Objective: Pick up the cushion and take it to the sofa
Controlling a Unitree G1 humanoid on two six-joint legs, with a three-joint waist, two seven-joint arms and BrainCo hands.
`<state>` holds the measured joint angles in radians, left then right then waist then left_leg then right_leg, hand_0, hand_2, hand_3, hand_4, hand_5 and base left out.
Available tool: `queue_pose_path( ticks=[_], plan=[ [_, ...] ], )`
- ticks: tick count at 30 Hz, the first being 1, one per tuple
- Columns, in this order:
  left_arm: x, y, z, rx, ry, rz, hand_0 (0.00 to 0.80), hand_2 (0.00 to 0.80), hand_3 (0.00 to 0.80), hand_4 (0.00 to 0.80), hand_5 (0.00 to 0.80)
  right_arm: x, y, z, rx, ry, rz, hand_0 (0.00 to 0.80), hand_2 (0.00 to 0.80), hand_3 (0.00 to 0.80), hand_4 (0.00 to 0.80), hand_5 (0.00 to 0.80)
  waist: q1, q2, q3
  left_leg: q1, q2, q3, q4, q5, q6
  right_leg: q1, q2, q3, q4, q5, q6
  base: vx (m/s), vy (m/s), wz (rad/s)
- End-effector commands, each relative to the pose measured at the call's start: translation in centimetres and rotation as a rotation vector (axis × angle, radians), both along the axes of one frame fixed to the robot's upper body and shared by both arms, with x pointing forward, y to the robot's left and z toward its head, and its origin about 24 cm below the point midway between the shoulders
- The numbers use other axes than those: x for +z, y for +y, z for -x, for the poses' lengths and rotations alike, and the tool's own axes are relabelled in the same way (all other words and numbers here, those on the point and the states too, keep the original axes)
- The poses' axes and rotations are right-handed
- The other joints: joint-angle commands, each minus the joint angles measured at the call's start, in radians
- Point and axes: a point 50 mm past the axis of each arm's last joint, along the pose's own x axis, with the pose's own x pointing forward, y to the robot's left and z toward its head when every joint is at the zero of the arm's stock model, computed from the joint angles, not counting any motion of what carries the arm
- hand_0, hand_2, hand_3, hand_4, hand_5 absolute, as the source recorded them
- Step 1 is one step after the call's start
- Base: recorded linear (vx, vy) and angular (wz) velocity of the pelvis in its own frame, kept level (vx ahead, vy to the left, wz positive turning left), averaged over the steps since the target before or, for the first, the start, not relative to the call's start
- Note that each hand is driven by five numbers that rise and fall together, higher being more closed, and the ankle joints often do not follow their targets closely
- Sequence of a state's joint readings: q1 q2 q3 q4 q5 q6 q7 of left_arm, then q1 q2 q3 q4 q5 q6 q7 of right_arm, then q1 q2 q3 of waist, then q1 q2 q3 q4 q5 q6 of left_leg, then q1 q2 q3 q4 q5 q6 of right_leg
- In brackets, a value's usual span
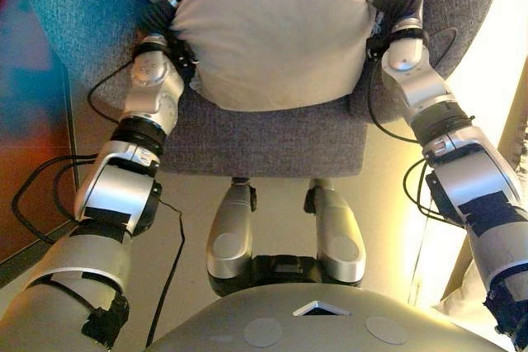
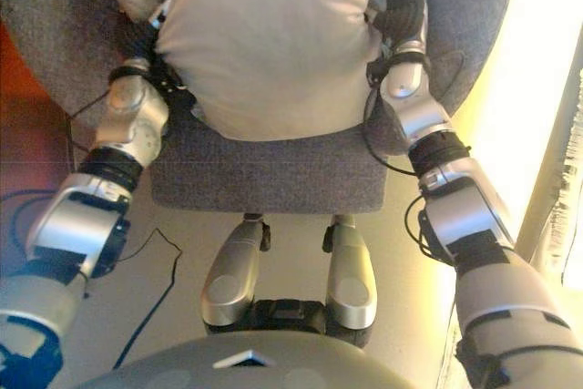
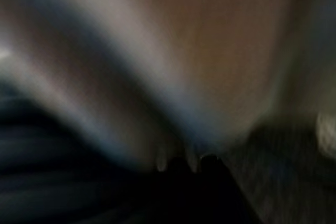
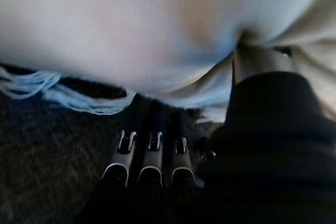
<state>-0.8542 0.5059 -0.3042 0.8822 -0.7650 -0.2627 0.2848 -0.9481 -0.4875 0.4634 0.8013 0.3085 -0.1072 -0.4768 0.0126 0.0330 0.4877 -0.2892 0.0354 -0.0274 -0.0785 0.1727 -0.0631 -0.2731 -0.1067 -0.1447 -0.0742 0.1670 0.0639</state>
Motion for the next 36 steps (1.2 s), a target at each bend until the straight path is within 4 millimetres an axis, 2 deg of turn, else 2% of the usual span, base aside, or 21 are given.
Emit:
queue_pose_path(
  ticks=[1,3,6,9,11,16,20,24,28,36],
  plan=[
    [-1.0,6.2,2.1,0.278,-0.019,0.175,0.000,0.000,0.000,0.000,0.000,1.6,-8.4,1.8,-0.287,-0.092,-0.047,0.000,0.000,0.000,0.000,0.000,-0.023,-0.014,0.031,0.009,-0.074,0.046,0.077,-0.115,-0.004,-0.065,-0.011,0.040,0.126,-0.095,0.037,0.000,0.000,0.00],
    [-1.5,8.4,3.3,0.371,-0.018,0.212,0.000,0.000,0.000,0.000,0.000,1.6,-9.9,2.5,-0.346,-0.108,-0.072,0.000,0.000,0.000,0.000,0.000,-0.018,-0.009,0.021,0.015,-0.075,0.046,0.081,-0.122,-0.006,-0.058,-0.015,0.034,0.128,-0.103,0.035,-0.008,0.013,0.04],
    [-2.5,10.8,5.0,0.445,0.001,0.223,0.000,0.000,0.000,0.000,0.000,1.0,-12.1,3.6,-0.419,-0.106,-0.097,0.000,0.000,0.000,0.000,0.000,-0.014,-0.005,0.000,0.026,-0.075,0.044,0.083,-0.130,-0.008,-0.049,-0.019,0.027,0.129,-0.112,0.033,0.008,0.011,0.06],
    [-3.7,12.5,6.7,0.490,0.021,0.262,0.000,0.000,0.000,0.000,0.000,0.0,-13.9,4.9,-0.475,-0.093,-0.111,0.000,0.000,0.000,0.000,0.000,-0.011,-0.004,-0.025,0.046,-0.076,0.043,0.082,-0.141,-0.008,-0.028,-0.025,0.019,0.126,-0.120,0.032,0.029,0.014,0.00],
    [-5.0,14.4,8.7,0.552,0.034,0.293,0.000,0.000,0.000,0.000,0.000,-1.4,-15.5,6.3,-0.525,-0.072,-0.127,0.000,0.000,0.000,0.000,0.000,-0.007,-0.005,-0.053,0.065,-0.077,0.042,0.085,-0.152,-0.008,-0.004,-0.029,0.014,0.121,-0.128,0.031,0.086,0.012,0.01],
    [-7.4,16.6,12.2,0.650,0.108,0.294,0.000,0.000,0.000,0.000,0.000,-4.4,-18.2,9.1,-0.616,-0.021,-0.150,0.000,0.000,0.000,0.000,0.000,0.005,-0.008,-0.116,0.104,-0.074,0.037,0.079,-0.169,-0.008,0.052,-0.032,0.002,0.103,-0.144,0.030,0.092,-0.017,0.05],
    [-9.8,17.7,15.2,0.746,0.193,0.253,0.000,0.000,0.000,0.000,0.000,-6.8,-19.0,11.2,-0.665,0.019,-0.161,0.000,0.000,0.000,0.000,0.000,0.010,-0.018,-0.156,0.140,-0.069,0.028,0.068,-0.178,-0.007,0.098,-0.027,-0.006,0.089,-0.152,0.032,0.097,-0.068,0.15],
    [-11.8,17.7,18.3,0.871,0.234,0.203,0.000,0.000,0.000,0.000,0.000,-9.6,-19.5,14.3,-0.711,0.062,-0.163,0.000,0.000,0.000,0.000,0.000,0.011,-0.031,-0.197,0.179,-0.066,0.019,0.060,-0.185,-0.001,0.144,-0.019,-0.008,0.079,-0.158,0.030,0.116,-0.059,0.23],
    [-15.5,16.9,22.8,0.973,0.332,0.210,0.000,0.000,0.000,0.000,0.000,-13.0,-20.0,18.2,-0.774,0.133,-0.183,0.000,0.000,0.000,0.000,0.000,0.014,-0.051,-0.255,0.229,-0.065,0.009,0.053,-0.196,0.008,0.200,-0.008,-0.007,0.065,-0.163,0.028,0.146,-0.075,0.01],
    [-20.6,15.3,28.4,0.954,0.650,0.166,0.000,0.000,0.000,0.000,0.000,-17.9,-19.3,23.1,-0.814,0.342,-0.195,0.000,0.000,0.000,0.000,0.000,-0.001,-0.064,-0.358,0.330,-0.062,0.013,0.028,-0.208,0.016,0.302,0.007,0.004,0.040,-0.169,0.026,0.122,-0.037,-0.11]
  ],
)
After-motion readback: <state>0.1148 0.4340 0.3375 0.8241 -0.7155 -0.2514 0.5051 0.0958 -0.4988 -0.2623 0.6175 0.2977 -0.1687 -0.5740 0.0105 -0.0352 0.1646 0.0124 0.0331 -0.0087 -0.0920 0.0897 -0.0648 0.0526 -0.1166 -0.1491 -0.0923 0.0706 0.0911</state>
